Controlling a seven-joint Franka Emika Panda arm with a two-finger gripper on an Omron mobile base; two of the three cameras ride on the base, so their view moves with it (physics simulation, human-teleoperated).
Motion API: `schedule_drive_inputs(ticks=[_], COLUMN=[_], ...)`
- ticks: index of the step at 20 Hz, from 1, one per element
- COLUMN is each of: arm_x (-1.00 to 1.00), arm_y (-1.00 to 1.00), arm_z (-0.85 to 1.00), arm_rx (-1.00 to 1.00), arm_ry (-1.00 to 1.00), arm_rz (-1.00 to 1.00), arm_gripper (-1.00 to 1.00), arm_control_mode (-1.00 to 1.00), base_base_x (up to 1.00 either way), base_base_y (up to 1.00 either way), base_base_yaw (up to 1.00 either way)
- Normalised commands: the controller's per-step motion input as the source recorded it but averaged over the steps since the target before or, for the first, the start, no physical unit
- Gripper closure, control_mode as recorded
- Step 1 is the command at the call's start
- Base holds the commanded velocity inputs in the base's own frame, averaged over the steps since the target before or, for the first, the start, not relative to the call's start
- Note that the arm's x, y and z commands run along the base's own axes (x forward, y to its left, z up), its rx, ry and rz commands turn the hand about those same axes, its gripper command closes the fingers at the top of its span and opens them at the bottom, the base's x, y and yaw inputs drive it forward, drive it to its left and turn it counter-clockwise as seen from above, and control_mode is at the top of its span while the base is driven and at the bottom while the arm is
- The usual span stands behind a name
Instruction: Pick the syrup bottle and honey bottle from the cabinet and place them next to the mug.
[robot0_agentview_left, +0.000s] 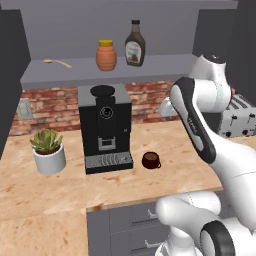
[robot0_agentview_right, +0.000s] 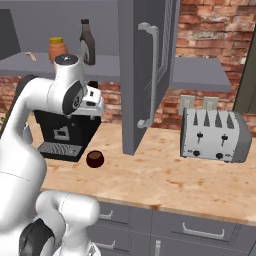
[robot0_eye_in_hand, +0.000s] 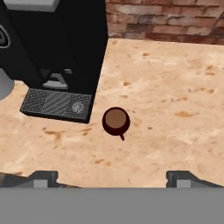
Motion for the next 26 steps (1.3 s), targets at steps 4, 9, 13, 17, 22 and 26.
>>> schedule_drive_inputs(ticks=[4, 9, 13, 17, 22, 26], arm_x=[0.0, 0.19, 0.08, 0.0, 0.11, 0.33], arm_y=[0.33, 0.26, 0.56, 0.53, 0.5, 0.48], arm_z=[0.96, 1.0, 0.9, 0.15, 0.09, 0.15], arm_rx=[-0.02, -0.03, -0.05, -0.02, 0.0, 0.02], arm_ry=[-0.01, 0.0, 0.0, -0.23, -0.3, -0.06], arm_rz=[0.07, 0.1, 0.02, 0.04, 0.05, 0.0], arm_gripper=[-1.0, -1.0, -1.0, -1.0, -1.0, -1.0], arm_control_mode=[-1.0, -1.0, -1.0, -1.0, -1.0, -1.0], base_base_x=[0.0, 0.0, 0.0, 0.0, 0.0, 0.0], base_base_y=[0.0, 0.0, 0.0, 0.0, 0.0, 0.0], base_base_yaw=[0.0, 0.0, 0.0, 0.0, 0.0, 0.0])
